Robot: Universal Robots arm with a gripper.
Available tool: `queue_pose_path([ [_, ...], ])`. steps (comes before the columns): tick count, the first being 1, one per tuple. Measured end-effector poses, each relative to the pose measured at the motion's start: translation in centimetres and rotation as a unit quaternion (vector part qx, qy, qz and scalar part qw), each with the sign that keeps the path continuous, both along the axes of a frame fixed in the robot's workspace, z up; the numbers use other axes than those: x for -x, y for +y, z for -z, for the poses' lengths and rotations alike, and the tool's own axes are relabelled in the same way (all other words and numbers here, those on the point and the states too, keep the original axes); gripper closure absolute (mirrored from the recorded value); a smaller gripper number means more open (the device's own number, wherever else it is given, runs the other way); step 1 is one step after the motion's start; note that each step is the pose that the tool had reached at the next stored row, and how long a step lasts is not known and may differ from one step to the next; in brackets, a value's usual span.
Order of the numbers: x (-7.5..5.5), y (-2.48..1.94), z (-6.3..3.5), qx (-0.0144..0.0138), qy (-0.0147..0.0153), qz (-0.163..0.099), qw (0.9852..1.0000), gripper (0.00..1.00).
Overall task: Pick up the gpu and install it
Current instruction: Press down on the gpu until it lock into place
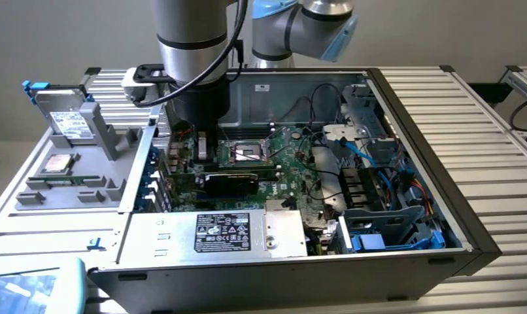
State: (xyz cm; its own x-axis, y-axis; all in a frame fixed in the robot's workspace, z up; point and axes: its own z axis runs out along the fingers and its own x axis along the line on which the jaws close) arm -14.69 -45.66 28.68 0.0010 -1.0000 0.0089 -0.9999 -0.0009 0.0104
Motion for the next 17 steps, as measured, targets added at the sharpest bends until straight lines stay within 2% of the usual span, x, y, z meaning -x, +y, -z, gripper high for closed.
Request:
queue_pose_path([
  [4, 1.0, 0.0, 0.17, -0.0001, -0.011, 0.0, 0.9999, 0.88],
  [7, 1.2, 0.0, 0.38, -0.0005, -0.0187, 0.0, 0.9998, 0.88],
  [9, 1.2, 0.0, 0.52, -0.0013, -0.0221, 0.0, 0.9998, 0.88],
  [13, 1.6, 0.02, 0.69, -0.0036, -0.0237, 0.0, 0.9997, 0.88],
  [14, 1.6, 0.02, 0.72, -0.0049, -0.0237, 0.0, 0.9997, 0.88],
  [17, 1.7, 0.03, 0.91, -0.0118, -0.0238, 0.0, 0.9996, 0.88],
])
